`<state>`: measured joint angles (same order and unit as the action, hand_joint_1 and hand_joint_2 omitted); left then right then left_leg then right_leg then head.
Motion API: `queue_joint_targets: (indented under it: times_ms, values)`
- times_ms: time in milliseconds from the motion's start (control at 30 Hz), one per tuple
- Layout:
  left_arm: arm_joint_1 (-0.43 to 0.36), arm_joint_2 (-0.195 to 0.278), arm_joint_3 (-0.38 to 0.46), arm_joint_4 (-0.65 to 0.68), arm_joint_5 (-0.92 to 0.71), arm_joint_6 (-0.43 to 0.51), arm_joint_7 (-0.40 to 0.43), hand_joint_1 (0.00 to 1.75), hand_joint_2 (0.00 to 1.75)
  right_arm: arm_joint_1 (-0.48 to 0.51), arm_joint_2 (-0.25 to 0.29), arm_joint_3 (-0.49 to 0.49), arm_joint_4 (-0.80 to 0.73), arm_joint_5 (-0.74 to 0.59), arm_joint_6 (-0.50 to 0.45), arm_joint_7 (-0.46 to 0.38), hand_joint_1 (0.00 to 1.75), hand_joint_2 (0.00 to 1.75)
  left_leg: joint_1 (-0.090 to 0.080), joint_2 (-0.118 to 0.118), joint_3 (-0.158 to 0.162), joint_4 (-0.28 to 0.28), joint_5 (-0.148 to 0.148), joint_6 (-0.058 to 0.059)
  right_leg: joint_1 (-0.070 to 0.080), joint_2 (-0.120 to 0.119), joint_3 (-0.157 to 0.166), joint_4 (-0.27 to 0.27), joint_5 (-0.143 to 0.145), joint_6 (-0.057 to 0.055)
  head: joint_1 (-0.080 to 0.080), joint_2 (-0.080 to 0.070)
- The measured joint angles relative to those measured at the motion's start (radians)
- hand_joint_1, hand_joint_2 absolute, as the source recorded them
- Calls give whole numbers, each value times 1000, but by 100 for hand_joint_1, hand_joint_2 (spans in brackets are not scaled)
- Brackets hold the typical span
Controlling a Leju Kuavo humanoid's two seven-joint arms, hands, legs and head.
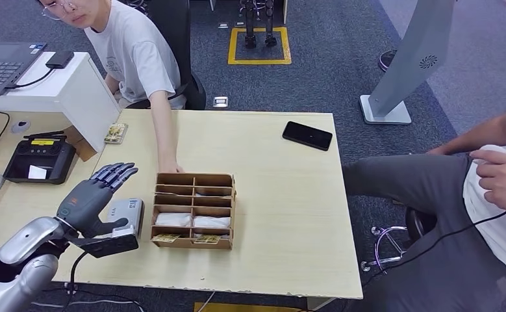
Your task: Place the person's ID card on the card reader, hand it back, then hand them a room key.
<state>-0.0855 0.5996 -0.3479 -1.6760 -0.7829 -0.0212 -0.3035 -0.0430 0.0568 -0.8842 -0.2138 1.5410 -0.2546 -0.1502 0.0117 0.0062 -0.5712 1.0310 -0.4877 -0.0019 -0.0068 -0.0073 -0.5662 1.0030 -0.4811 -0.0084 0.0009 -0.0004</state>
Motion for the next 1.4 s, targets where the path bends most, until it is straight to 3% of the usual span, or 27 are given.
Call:
queue_joint_targets:
  times_ms: [633,1400]
  values:
    - [-156,-179,-163,80,-104,52,97,0,175,-8,0,24,2,0,7,10,0,175,0,2,0,1,0,0,0,1,-1,0,1,1,0,0]
    - [-187,-199,-213,153,-129,57,116,0,175,-8,0,25,2,0,6,4,0,175,0,2,-1,1,0,0,0,1,-1,0,1,1,0,0]
